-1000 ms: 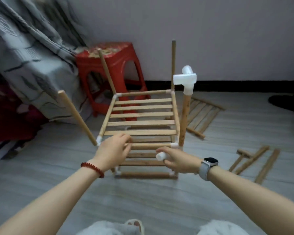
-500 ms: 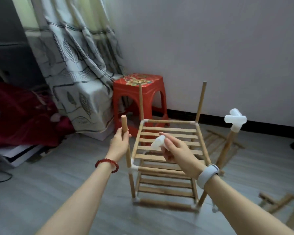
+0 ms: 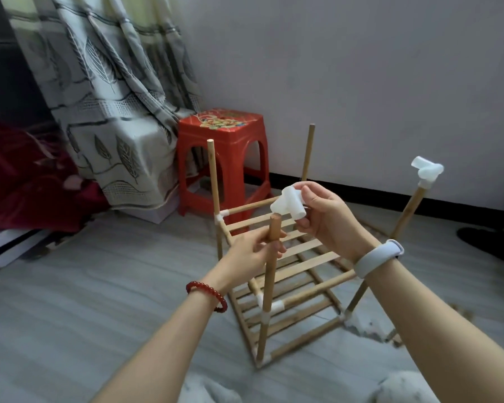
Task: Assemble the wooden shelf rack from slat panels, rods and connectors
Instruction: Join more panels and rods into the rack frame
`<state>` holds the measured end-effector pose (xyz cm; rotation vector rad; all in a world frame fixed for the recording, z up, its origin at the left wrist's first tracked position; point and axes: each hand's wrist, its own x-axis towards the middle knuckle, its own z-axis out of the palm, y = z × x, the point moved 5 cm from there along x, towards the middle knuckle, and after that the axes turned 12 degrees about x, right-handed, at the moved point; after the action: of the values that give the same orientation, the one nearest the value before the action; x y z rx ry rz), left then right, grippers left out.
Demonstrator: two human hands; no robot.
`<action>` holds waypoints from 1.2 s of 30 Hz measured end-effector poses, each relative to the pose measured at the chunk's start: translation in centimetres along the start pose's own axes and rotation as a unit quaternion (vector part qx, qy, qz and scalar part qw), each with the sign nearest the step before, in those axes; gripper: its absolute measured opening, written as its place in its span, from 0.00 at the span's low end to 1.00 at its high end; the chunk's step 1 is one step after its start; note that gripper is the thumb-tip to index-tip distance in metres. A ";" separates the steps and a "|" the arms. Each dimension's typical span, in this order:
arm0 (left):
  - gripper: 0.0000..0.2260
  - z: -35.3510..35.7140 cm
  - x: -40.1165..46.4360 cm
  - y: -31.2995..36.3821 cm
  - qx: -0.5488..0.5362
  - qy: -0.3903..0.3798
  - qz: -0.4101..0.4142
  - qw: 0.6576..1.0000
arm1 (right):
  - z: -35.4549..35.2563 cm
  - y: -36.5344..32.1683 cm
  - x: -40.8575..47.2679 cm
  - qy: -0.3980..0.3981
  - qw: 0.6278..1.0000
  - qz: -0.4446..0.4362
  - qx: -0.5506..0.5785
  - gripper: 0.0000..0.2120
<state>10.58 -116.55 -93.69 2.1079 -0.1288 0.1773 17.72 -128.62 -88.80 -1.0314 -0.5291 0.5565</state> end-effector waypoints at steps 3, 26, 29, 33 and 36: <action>0.06 0.4 -0.2 -0.1 -0.015 0.013 0.003 1.000 | 0.3 -1.0 0.1 0.006 1.000 0.002 -0.031 0.07; 0.09 0.3 -0.6 -1.1 -0.027 0.052 -0.001 0.998 | 3.2 -1.5 -0.9 0.011 0.852 0.017 -0.523 0.35; 0.09 0.2 -0.7 -1.2 -0.031 0.055 0.001 0.998 | 2.8 -0.5 -1.9 0.074 0.884 -0.060 -0.458 0.28; 0.07 0.4 -0.8 -1.3 -0.040 0.042 0.008 0.998 | 2.6 -0.1 -1.6 0.028 0.904 -0.051 -0.424 0.23; 0.07 0.4 -0.8 -1.4 -0.030 0.037 0.013 0.999 | 2.3 -0.2 -1.0 -0.022 0.943 0.009 -0.333 0.20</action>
<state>10.08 -116.15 -95.20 2.0385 -0.1164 0.2626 15.54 -127.83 -87.79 -1.6704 -0.7735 0.4207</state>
